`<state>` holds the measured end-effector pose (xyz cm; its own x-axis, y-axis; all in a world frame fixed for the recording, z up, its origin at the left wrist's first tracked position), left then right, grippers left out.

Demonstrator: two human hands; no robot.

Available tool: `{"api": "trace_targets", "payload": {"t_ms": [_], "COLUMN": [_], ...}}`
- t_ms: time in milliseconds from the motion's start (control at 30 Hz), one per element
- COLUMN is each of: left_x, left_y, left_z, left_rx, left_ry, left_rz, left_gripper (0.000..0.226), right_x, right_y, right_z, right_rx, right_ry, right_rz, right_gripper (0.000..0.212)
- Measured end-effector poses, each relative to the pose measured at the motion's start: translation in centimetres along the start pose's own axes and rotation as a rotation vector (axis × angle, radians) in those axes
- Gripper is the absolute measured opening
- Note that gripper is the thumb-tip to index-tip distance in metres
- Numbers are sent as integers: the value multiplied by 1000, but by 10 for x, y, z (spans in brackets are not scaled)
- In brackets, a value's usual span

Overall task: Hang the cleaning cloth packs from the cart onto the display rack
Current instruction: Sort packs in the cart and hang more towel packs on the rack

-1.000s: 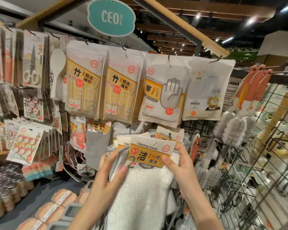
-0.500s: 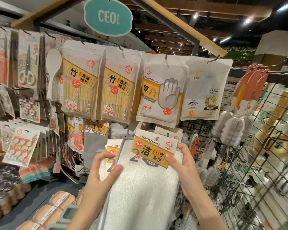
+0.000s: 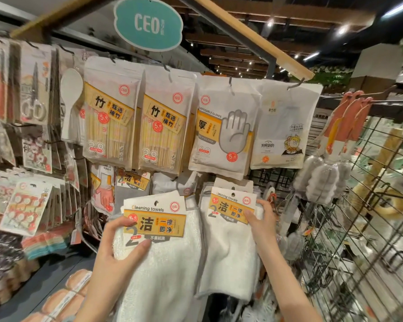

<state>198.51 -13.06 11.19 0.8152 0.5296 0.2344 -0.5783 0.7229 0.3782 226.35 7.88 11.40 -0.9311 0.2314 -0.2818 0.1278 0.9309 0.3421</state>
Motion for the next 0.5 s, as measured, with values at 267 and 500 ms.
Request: {"api": "trace_targets", "payload": {"t_ms": [267, 500], "left_x": [1, 2], "left_y": [-3, 1], "left_z": [0, -8], "left_rx": [-32, -26], "left_ry": [-92, -93], "left_rz": [-5, -27], "left_gripper": [45, 45], "right_x": [14, 13], "right_y": [9, 10], "right_z": [12, 23], "right_rx": [-2, 7], "right_ry": [-51, -22], "right_rz": [50, 105], "right_gripper": [30, 30]}}
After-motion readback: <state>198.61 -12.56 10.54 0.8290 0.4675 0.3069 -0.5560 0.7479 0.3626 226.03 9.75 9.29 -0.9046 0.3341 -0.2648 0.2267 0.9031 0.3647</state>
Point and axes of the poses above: each hand's wrist, its own y-axis towards the middle knuckle, its own x-axis out of the palm, z = x × y, the point moved 6 cm from there along y, towards the middle knuckle, and after that the axes turned 12 degrees about -y, right-handed, at the moved point
